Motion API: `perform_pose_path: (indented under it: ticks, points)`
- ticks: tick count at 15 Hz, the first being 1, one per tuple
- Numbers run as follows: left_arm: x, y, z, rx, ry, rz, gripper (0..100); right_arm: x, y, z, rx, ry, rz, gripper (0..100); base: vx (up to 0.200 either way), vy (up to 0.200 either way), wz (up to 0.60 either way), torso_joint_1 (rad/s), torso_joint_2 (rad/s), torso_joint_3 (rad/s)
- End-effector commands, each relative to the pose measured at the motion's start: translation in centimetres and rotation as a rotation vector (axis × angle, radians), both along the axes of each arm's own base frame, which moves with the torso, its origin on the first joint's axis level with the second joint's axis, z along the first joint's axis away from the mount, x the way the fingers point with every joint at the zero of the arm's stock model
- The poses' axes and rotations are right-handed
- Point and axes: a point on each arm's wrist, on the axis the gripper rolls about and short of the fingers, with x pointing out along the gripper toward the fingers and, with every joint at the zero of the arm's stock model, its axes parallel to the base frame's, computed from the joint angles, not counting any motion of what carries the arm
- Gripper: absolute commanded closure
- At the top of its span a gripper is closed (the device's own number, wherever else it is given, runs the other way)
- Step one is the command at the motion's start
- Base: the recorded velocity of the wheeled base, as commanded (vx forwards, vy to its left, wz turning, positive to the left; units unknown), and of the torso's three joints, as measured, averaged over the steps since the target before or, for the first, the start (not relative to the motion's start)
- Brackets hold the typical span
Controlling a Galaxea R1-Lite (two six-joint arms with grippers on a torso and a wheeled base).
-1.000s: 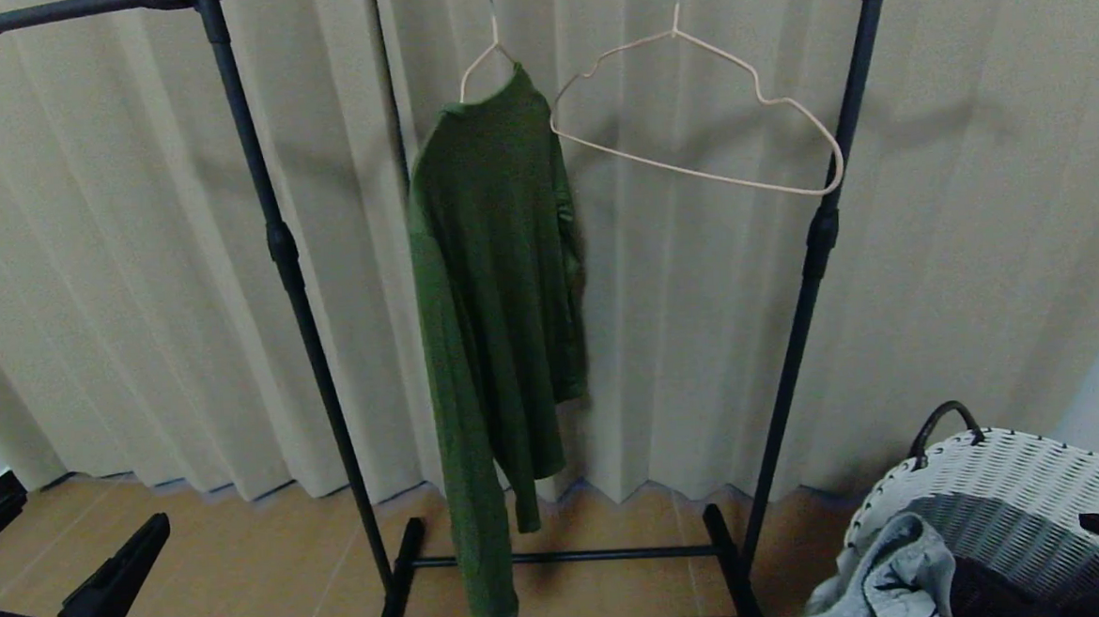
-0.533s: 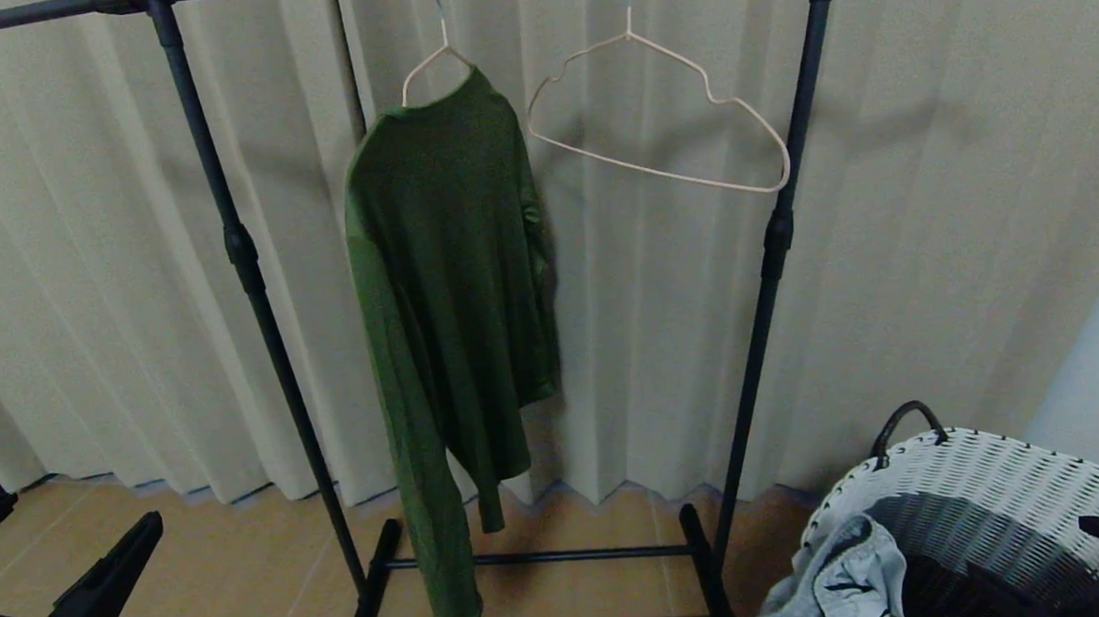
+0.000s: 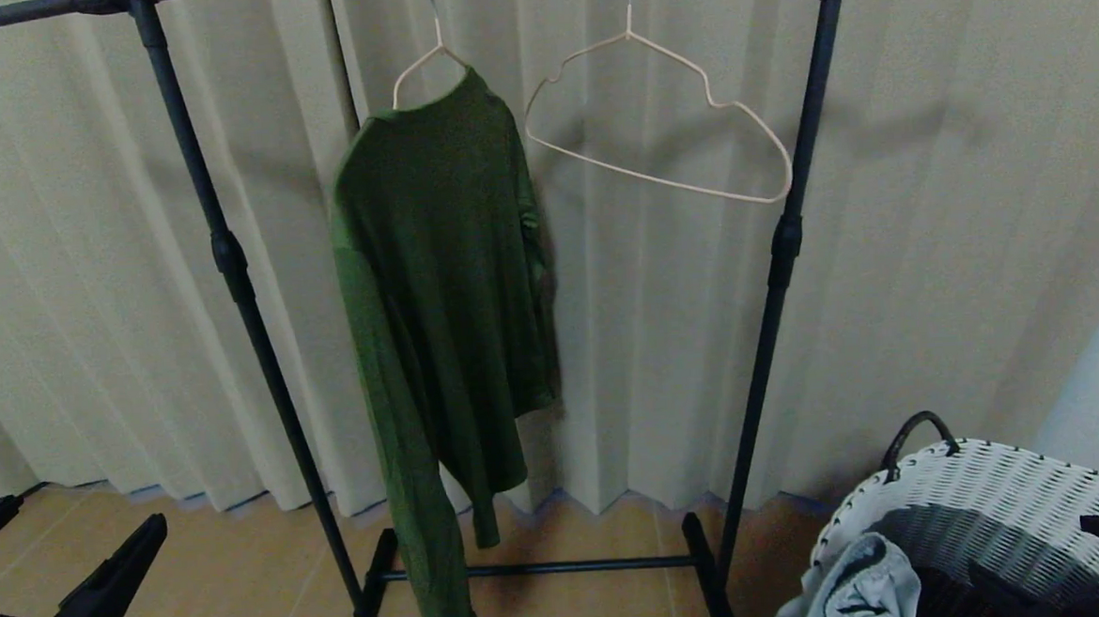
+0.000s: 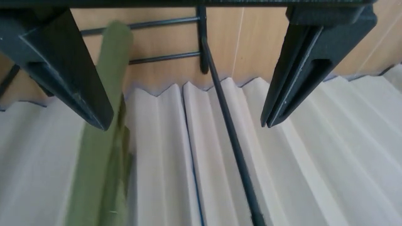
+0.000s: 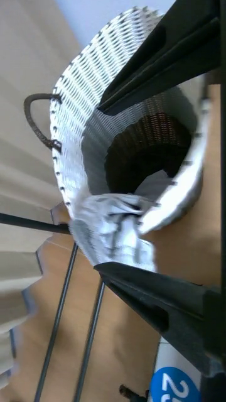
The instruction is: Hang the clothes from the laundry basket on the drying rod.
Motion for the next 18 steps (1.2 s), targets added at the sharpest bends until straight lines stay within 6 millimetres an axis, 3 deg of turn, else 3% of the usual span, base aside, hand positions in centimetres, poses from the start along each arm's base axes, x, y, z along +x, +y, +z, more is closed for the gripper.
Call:
perform_pose_path:
  ticks: [1,4,11,15,18]
  points:
    - [0.0,0.0,-0.1,0.0,0.005,0.001,0,0.0,0.0,0.0,0.0,-0.001,0.0,0,0.2,0.0,0.0,0.007,0.0,0.002]
    - [0.0,0.0,0.0,0.0,0.002,0.001,0,0.0,0.0,0.0,0.0,-0.001,0.0,0,0.2,0.0,0.0,0.002,0.0,0.001]
    - [0.0,-0.7,-0.3,0.0,0.014,-0.079,0,0.1,-0.6,-0.6,-0.01,0.037,-0.062,0,0.0,0.0,0.0,0.0,0.0,0.0]
    - [0.1,-1.0,-0.4,0.0,0.028,-0.114,0,2.4,-1.6,-1.5,-0.194,0.177,-0.063,0,0.0,0.0,0.0,0.0,0.0,0.0]
    - [0.1,-1.0,-0.1,-0.009,0.009,-0.114,0,4.0,-1.3,-2.4,-0.225,0.274,0.024,0,0.0,0.0,0.0,0.0,0.0,0.0]
